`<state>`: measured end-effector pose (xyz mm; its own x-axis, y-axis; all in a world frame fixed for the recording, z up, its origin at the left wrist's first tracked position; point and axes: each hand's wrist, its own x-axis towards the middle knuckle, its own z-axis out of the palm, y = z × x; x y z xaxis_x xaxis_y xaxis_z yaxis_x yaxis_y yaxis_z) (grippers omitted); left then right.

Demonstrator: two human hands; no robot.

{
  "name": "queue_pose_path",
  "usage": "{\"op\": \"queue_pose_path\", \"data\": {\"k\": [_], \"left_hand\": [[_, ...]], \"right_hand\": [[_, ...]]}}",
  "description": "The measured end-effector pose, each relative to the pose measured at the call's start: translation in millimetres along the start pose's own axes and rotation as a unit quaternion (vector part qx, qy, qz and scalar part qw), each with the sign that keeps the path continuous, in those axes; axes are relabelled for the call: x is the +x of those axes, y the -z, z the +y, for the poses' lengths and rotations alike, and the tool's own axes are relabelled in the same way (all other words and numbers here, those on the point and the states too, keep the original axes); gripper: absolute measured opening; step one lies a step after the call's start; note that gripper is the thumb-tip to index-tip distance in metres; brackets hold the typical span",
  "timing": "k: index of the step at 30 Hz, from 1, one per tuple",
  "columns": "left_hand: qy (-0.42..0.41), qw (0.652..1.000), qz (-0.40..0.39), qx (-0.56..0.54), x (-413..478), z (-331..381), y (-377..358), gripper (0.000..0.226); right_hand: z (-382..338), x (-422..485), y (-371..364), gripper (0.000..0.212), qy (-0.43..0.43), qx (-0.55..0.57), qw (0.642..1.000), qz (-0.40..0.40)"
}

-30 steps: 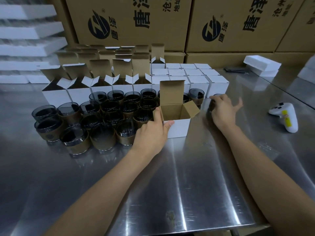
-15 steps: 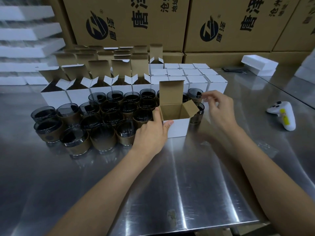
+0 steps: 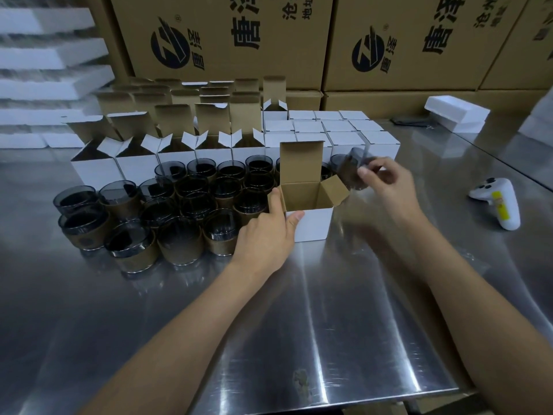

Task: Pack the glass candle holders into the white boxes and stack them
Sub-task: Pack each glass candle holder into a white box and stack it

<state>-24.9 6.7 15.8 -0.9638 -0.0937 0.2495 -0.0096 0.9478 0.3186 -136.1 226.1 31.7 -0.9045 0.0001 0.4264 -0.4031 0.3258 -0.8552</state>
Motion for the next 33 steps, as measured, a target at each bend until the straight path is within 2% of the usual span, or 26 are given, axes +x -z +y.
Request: {"op": "queue_pose_path", "data": {"k": [5,10,17,22,27,31,33], "left_hand": [[0.004,1.0,-0.006,0.0,1.3,0.4,-1.5,0.067],[-0.016,0.999,-0.015,-0.043,1.3,-0.2,0.8,0.063],[-0.012,0.999,-0.002,-0.034,0.1,0.7,-1.3,0.065],[-0.01,1.0,-0.004,-0.023,-0.3,1.3,-0.9,0.067],[-0.006,1.0,-0.004,-0.015,0.3,0.3,-1.7,0.066],[-0.004,1.0,-0.006,-0.014,1.4,-1.3,-2.2,0.067],[-0.003,1.0,-0.004,-0.018,1.5,-1.6,-3.4,0.066]], "right_hand": [[-44.1,-11.3,-3.1,0.041,0.107,0.055,0.993,0.011],[-52.6,-26.1,-24.8,0.016,0.137,0.041,0.989,-0.045],[-32.9,-34.9,-41.0,0.019,0.168,-0.041,0.975,-0.141],[-31.2,-33.0,-38.1,0.014,0.179,-0.101,0.963,-0.175],[-30.1,-29.1,-33.3,0.036,0.211,-0.207,0.92,-0.257],[-27.5,-31.2,-35.1,0.04,0.209,-0.205,0.92,-0.262],[-26.0,-30.9,-34.8,0.039,0.174,-0.154,0.938,-0.257]]}}
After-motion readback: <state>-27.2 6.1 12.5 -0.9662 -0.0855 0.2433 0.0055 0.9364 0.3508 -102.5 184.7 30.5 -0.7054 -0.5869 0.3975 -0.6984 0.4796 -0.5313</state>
